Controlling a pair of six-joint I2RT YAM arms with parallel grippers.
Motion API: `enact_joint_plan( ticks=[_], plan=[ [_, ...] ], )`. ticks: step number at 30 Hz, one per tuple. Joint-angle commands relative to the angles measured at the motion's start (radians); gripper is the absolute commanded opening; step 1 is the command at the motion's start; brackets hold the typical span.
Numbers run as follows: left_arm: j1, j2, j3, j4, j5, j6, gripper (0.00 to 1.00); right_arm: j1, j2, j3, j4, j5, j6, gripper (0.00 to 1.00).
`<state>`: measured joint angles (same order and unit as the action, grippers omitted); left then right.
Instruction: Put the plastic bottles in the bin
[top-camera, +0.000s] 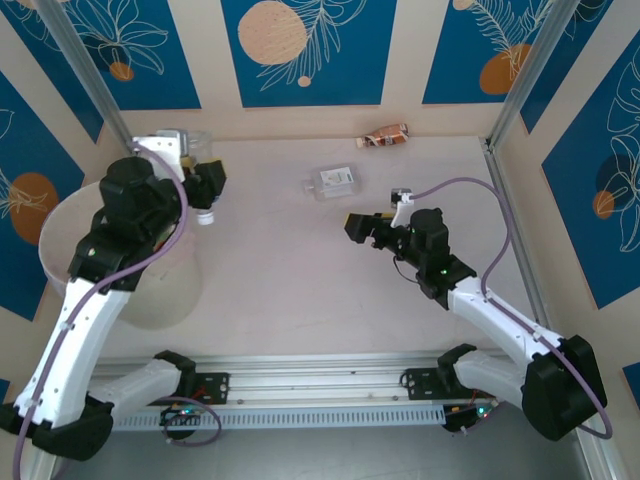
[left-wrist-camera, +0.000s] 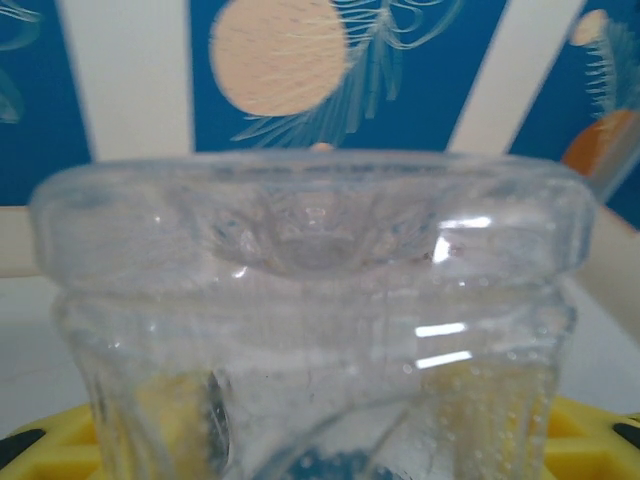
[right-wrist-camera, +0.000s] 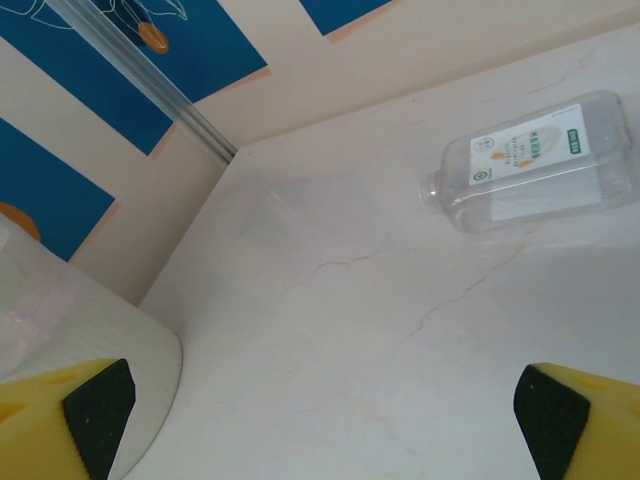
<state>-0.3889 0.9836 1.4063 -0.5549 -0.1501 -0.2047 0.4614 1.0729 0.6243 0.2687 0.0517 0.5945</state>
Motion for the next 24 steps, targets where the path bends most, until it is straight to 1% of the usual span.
enact_joint_plan(
  ticks=[1, 2, 5, 7, 8, 12, 14, 17, 19, 21, 23, 24],
  plan=[
    [0.004, -0.053, 0.023, -0.114, -0.303, 0.141, 0.39, 0.005, 0.041, 0.053, 0.059, -0.007, -0.052, 1.00],
    [0.005, -0.059, 0.015, -0.121, -0.379, 0.175, 0.39, 0.006, 0.057, 0.065, 0.062, -0.011, -0.059, 1.00],
    [0.018, -0.058, 0.013, -0.148, -0.550, 0.246, 0.39, 0.009, 0.107, 0.097, 0.069, -0.032, -0.073, 0.99],
    [0.033, -0.052, 0.010, -0.163, -0.613, 0.271, 0.39, 0.008, 0.140, 0.122, 0.069, -0.050, -0.074, 1.00],
    [0.045, -0.049, 0.010, -0.172, -0.623, 0.276, 0.39, 0.009, 0.156, 0.133, 0.071, -0.058, -0.072, 0.99],
    [0.118, -0.037, 0.026, -0.232, -0.645, 0.283, 0.38, 0.012, 0.198, 0.158, 0.088, -0.082, -0.060, 1.00],
    [0.183, -0.033, 0.021, -0.260, -0.648, 0.295, 0.38, 0.013, 0.216, 0.161, 0.105, -0.084, -0.056, 1.00],
    [0.284, -0.030, 0.017, -0.324, -0.573, 0.291, 0.37, 0.013, 0.238, 0.170, 0.118, -0.091, -0.055, 1.00],
    [0.335, -0.028, 0.018, -0.366, -0.527, 0.287, 0.37, 0.013, 0.250, 0.182, 0.119, -0.097, -0.055, 1.00],
    [0.389, -0.022, 0.011, -0.389, -0.509, 0.289, 0.37, 0.012, 0.263, 0.191, 0.120, -0.106, -0.055, 1.00],
    [0.470, -0.010, -0.015, -0.389, -0.524, 0.285, 0.38, 0.013, 0.276, 0.198, 0.126, -0.115, -0.055, 0.99],
    [0.514, 0.000, -0.022, -0.394, -0.506, 0.280, 0.38, 0.012, 0.281, 0.199, 0.130, -0.119, -0.054, 1.00]
  ],
)
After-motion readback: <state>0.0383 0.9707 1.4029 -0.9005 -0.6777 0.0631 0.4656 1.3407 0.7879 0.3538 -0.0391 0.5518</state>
